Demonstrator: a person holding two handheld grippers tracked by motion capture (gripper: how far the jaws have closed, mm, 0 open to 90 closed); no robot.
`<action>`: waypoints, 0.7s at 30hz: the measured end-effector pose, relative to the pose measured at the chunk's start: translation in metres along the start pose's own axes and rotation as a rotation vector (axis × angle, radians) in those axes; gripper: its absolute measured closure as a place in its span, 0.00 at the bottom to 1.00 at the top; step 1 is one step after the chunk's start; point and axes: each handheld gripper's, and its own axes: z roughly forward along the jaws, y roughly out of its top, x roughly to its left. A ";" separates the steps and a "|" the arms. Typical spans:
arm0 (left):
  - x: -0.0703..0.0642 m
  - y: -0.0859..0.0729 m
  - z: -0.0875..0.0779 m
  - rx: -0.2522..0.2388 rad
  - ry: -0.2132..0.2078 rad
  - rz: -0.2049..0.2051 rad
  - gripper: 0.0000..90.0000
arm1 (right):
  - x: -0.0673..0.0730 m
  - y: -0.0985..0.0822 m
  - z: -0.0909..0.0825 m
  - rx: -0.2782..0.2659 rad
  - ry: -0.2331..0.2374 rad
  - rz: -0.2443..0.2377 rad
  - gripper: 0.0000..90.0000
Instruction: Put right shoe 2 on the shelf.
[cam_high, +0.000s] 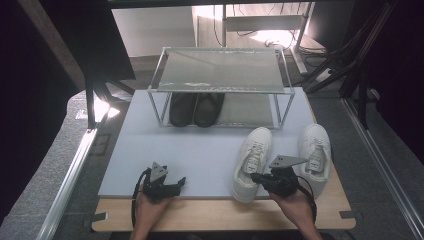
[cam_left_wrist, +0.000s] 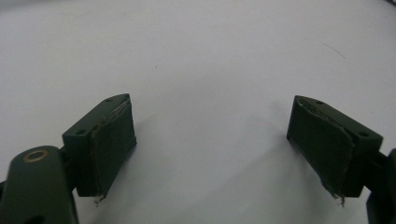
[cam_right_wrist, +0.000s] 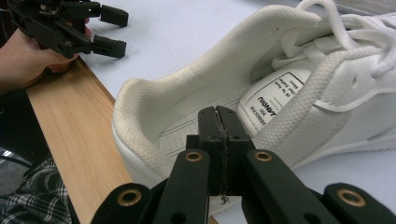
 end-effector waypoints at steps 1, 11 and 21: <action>0.000 0.000 0.000 0.000 0.000 0.000 0.16 | 0.000 0.000 -0.001 0.001 -0.001 0.002 1.00; 0.000 0.000 0.000 0.000 0.000 0.000 0.16 | -0.007 -0.005 -0.009 0.004 -0.014 0.009 1.00; 0.000 0.000 0.000 0.001 0.000 0.001 0.16 | -0.013 -0.009 -0.017 0.008 -0.032 0.012 1.00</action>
